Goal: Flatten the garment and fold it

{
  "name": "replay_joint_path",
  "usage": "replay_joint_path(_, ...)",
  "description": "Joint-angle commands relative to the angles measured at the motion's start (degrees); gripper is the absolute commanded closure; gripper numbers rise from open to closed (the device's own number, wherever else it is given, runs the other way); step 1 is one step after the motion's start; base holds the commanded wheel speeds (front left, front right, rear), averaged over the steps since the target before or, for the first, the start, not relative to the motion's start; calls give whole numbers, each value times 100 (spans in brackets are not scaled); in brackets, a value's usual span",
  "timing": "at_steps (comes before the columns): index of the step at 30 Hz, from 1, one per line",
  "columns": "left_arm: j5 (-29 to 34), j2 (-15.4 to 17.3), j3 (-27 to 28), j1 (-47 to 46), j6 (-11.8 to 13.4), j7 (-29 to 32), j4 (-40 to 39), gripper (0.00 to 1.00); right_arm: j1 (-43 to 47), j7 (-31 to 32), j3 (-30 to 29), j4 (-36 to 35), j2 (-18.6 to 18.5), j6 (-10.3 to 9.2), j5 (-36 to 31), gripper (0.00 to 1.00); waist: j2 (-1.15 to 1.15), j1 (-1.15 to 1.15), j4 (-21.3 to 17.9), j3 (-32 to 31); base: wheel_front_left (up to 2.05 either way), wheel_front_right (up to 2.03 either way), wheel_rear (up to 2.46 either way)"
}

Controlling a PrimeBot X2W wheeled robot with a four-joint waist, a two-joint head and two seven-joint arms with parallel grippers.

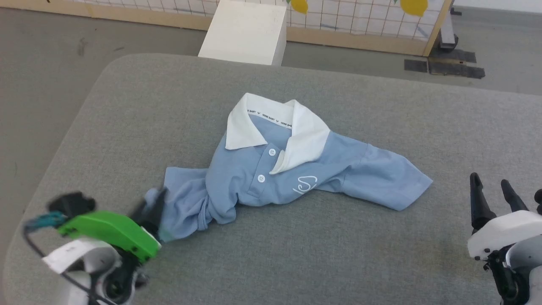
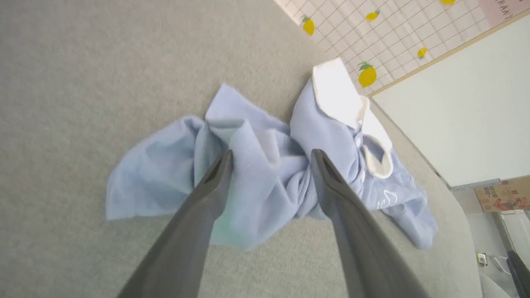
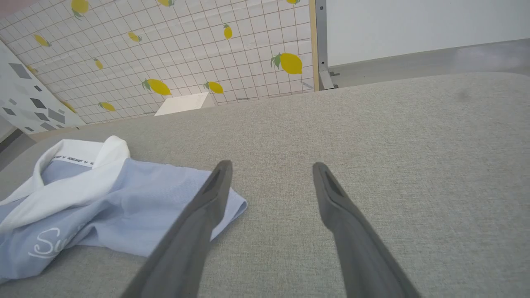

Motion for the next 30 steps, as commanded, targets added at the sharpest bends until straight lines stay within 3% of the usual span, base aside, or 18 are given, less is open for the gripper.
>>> replay_joint_path(1,104,65,97,-159,-112,-292,-143,0,95,-17,0,22,-1,-6,16,0,0,0,-40,-57,0,0,0)
replay_joint_path(7,1189,356,131,-214,-313,-1717,-278,0,135,-11,31,78,-1,-6,80,0,0,0,-160,-126,0,0,0)
replay_joint_path(12,1898,339,38,-116,-307,-2843,-75,0,156,220,56,114,-1,-6,24,0,0,0,-243,-131,0,0,0)
replay_joint_path(13,2123,253,-53,-51,-277,-3272,85,0,77,577,161,70,-1,-6,-87,0,0,0,-278,-75,0,0,0)
replay_joint_path(20,2419,138,-218,-180,-286,-3633,240,0,-765,1953,694,27,-212,-6,-400,0,0,0,-232,257,0,0,0)
replay_joint_path(30,2533,-88,-320,-587,-379,-3753,344,0,-2097,3897,2083,639,-1039,-6,-778,0,0,0,94,941,0,0,0)
